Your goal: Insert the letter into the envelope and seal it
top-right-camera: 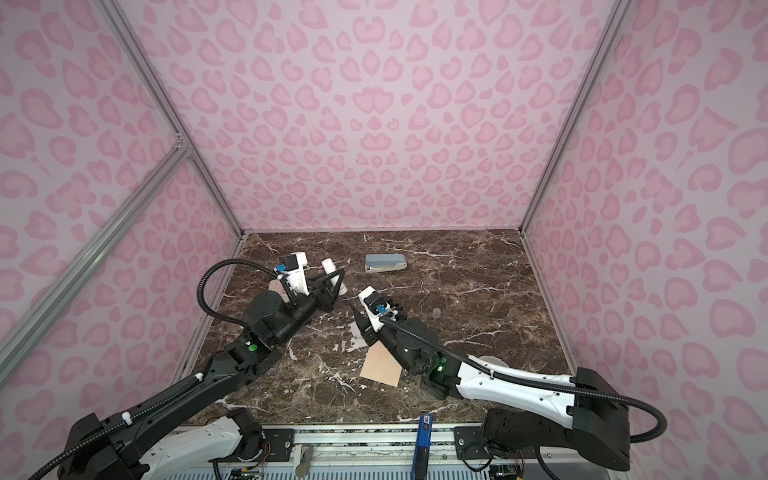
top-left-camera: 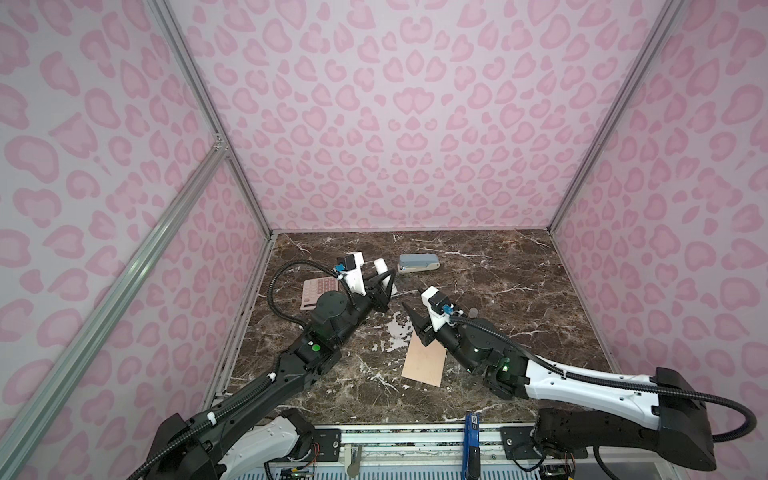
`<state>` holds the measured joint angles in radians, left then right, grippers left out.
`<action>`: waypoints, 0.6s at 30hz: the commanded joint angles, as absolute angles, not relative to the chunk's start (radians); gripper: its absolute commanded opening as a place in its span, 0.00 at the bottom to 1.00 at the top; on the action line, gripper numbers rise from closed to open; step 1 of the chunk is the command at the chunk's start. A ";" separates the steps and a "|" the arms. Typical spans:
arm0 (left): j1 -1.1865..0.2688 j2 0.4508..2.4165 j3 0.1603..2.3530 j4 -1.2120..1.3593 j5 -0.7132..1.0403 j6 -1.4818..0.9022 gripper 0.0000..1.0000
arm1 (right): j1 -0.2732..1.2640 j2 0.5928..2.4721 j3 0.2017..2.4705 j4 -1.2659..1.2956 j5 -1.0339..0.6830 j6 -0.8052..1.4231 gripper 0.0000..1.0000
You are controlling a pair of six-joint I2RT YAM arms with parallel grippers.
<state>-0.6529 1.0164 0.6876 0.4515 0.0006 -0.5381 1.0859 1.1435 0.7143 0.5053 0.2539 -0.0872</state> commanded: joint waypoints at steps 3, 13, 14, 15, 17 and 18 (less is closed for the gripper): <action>-0.569 1.008 0.676 0.522 0.345 -0.542 0.04 | 0.990 1.054 0.676 0.355 -0.144 -0.013 0.49; -0.531 1.108 0.647 0.909 0.787 -0.635 0.04 | 0.780 1.031 0.604 0.532 -0.551 0.236 0.50; -0.532 1.114 0.647 0.922 0.800 -0.635 0.04 | 0.777 1.041 0.604 0.544 -0.570 0.244 0.50; -0.531 1.121 0.648 0.929 0.808 -0.635 0.04 | 0.776 1.048 0.604 0.552 -0.582 0.247 0.50; -0.531 1.129 0.653 0.932 0.824 -0.632 0.04 | 0.776 1.061 0.599 0.590 -0.600 0.264 0.50; -0.531 1.130 0.652 0.933 0.823 -0.628 0.04 | 0.776 1.066 0.598 0.610 -0.606 0.272 0.50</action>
